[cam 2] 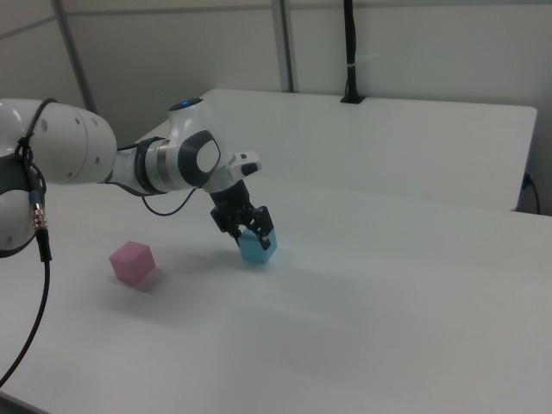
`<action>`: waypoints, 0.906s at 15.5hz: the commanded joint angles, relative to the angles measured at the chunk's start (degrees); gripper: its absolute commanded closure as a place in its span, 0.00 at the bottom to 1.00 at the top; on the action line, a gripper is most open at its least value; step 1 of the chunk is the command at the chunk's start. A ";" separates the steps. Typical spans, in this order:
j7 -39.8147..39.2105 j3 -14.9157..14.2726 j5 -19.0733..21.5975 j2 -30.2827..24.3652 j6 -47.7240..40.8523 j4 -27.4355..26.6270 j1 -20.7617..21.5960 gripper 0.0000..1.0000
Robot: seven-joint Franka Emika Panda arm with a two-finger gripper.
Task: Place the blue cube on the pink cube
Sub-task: 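Close the gripper on the light-blue cube, then lift the light-blue cube and carry it over the pink cube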
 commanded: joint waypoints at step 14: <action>2.68 1.91 5.22 -21.87 -17.78 -7.31 1.02 0.56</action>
